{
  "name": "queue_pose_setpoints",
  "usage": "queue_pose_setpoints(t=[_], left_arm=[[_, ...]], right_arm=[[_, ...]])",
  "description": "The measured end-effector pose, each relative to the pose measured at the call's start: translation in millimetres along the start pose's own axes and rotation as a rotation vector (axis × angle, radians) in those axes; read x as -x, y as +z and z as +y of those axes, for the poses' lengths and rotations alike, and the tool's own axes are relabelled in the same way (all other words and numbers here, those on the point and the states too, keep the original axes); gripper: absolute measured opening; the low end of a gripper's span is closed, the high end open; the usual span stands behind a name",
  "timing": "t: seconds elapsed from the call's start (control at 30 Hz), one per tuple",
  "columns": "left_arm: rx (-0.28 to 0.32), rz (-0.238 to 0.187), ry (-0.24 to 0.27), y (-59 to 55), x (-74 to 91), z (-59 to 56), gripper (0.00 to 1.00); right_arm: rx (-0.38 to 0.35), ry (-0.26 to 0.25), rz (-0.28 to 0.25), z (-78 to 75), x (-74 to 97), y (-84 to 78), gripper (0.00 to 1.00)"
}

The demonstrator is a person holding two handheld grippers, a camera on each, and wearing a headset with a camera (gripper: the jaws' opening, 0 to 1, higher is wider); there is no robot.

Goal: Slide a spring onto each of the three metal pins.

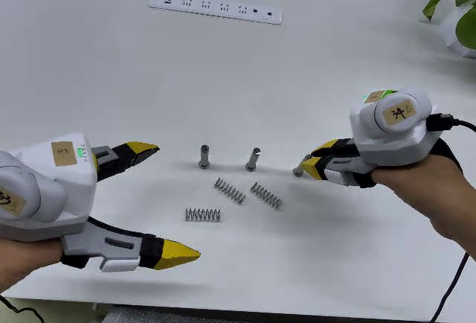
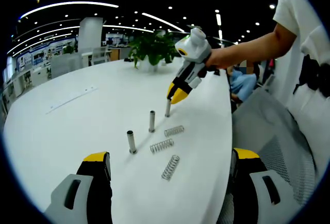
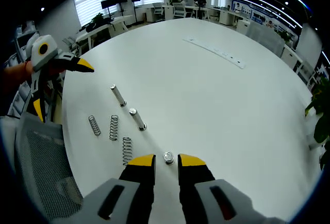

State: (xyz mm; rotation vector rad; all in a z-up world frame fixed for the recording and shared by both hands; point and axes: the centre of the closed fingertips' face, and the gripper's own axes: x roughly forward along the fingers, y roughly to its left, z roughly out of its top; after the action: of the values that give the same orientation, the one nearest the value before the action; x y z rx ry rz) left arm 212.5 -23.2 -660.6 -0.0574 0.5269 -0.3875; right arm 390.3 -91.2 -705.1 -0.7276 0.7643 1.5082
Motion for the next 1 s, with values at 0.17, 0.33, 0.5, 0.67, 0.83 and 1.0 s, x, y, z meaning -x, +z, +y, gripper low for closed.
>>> queue_pose_setpoints(t=[0.17, 0.33, 0.5, 0.67, 0.83, 1.0], left_arm=[[-0.005, 0.003, -0.001, -1.7, 1.2, 1.7, 0.99], [-0.011, 0.006, -0.001, 2.2, 1.2, -1.4, 0.99], [-0.016, 0.010, -0.003, 1.4, 2.3, -0.7, 0.99], [-0.021, 0.012, -0.003, 3.8, 2.4, -4.0, 0.99], [-0.031, 0.018, -0.002, 5.4, 3.2, -6.5, 0.99], [-0.040, 0.024, -0.002, 5.5, 4.8, -7.6, 0.99]], right_arm=[[0.012, 0.002, -0.015, 2.7, 5.8, -0.7, 0.22], [0.010, 0.009, -0.039, 4.5, 14.0, 1.4, 0.26], [0.014, 0.011, -0.064, 1.3, 22.9, 2.3, 0.30], [0.029, 0.027, -0.095, 4.4, 34.9, 3.5, 0.38], [0.058, 0.050, -0.126, 6.2, 48.4, 2.6, 0.50], [0.080, 0.066, -0.156, 10.2, 60.9, -0.4, 0.59]])
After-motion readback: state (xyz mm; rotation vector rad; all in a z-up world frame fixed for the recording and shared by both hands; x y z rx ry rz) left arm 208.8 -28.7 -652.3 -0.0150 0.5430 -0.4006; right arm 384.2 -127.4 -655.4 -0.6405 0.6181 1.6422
